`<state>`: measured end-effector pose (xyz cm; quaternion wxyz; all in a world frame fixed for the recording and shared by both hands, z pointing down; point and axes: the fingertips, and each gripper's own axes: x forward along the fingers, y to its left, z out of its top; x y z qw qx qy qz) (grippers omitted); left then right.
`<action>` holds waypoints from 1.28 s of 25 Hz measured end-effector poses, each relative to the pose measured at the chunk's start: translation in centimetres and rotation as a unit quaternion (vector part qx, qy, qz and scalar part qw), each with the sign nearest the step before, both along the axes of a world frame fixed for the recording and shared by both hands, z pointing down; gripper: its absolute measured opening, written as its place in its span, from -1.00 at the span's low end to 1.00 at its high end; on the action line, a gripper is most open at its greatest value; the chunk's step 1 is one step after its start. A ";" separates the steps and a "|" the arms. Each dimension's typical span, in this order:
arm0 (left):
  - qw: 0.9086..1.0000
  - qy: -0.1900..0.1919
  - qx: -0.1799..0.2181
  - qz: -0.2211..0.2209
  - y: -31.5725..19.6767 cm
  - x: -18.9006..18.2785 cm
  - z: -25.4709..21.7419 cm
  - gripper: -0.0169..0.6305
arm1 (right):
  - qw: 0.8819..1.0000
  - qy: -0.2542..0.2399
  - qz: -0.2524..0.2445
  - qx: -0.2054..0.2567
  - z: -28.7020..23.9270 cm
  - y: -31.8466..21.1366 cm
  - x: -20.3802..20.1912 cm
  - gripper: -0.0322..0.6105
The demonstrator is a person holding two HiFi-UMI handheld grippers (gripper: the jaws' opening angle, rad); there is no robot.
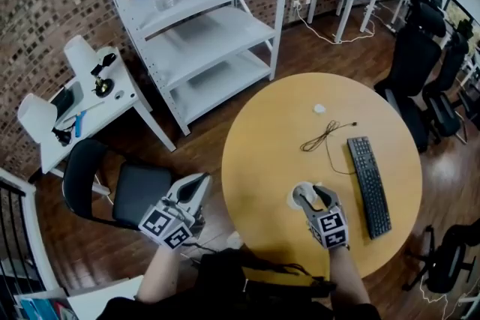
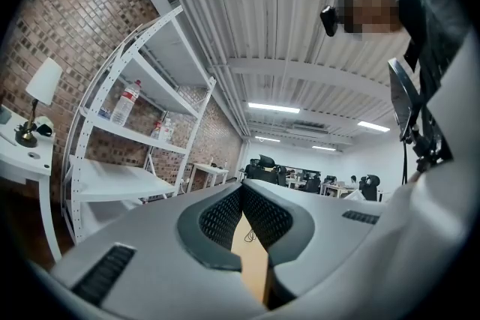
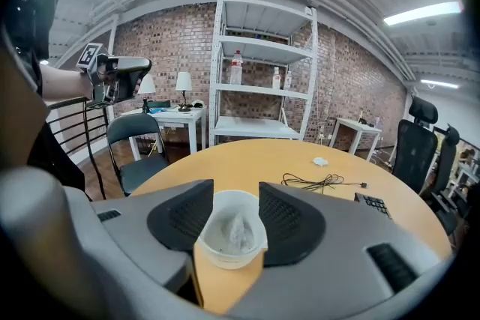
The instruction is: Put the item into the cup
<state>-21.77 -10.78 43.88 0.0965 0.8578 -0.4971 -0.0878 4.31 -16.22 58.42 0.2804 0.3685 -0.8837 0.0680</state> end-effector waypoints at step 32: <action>0.968 0.002 0.025 0.250 -4.2 17.1 -1.9 -0.95 | 0.899 -0.181 0.346 0.200 -13.7 12.3 22.4 -0.87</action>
